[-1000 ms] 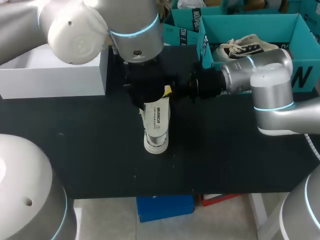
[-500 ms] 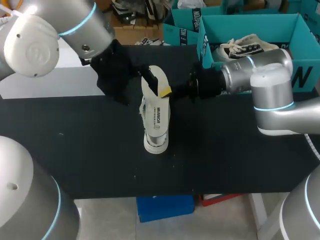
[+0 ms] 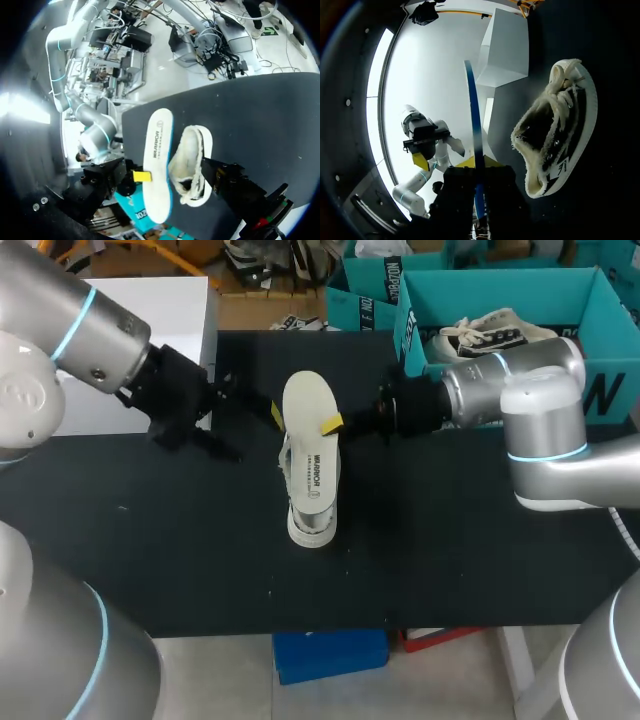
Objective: Take the shoe out of the shoebox, open the shoe tongue, remove and reinsert the insole, then place the shoe into the shoebox
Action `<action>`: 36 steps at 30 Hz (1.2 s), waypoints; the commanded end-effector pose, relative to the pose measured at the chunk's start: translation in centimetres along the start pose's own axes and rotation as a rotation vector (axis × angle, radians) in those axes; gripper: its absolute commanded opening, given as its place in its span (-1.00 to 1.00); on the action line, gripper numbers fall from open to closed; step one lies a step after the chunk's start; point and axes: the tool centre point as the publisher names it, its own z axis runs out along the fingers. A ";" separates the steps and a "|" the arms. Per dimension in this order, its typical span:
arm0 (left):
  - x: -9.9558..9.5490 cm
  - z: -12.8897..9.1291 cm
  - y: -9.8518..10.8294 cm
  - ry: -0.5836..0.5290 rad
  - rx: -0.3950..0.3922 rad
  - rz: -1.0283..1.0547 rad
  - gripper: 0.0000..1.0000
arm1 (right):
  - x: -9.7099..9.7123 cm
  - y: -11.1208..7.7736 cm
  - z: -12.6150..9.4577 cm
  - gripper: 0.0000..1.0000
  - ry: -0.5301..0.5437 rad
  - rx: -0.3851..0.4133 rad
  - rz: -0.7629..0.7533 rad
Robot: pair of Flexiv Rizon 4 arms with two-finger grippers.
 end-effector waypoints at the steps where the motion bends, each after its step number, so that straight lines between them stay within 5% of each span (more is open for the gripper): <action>1: 1.0 0.3 0.2 -0.598 0.000 -0.009 1.00 | -0.1 0.0 0.1 -1.00 0.001 -0.001 0.000; 23: 1.1 0.6 0.5 -0.541 0.004 -0.047 1.00 | -0.1 0.0 0.1 -1.00 0.001 -0.001 0.000; 36: 0.9 4.4 2.9 -0.556 -0.049 -0.079 1.00 | -0.1 0.0 0.1 -1.00 0.001 -0.001 0.000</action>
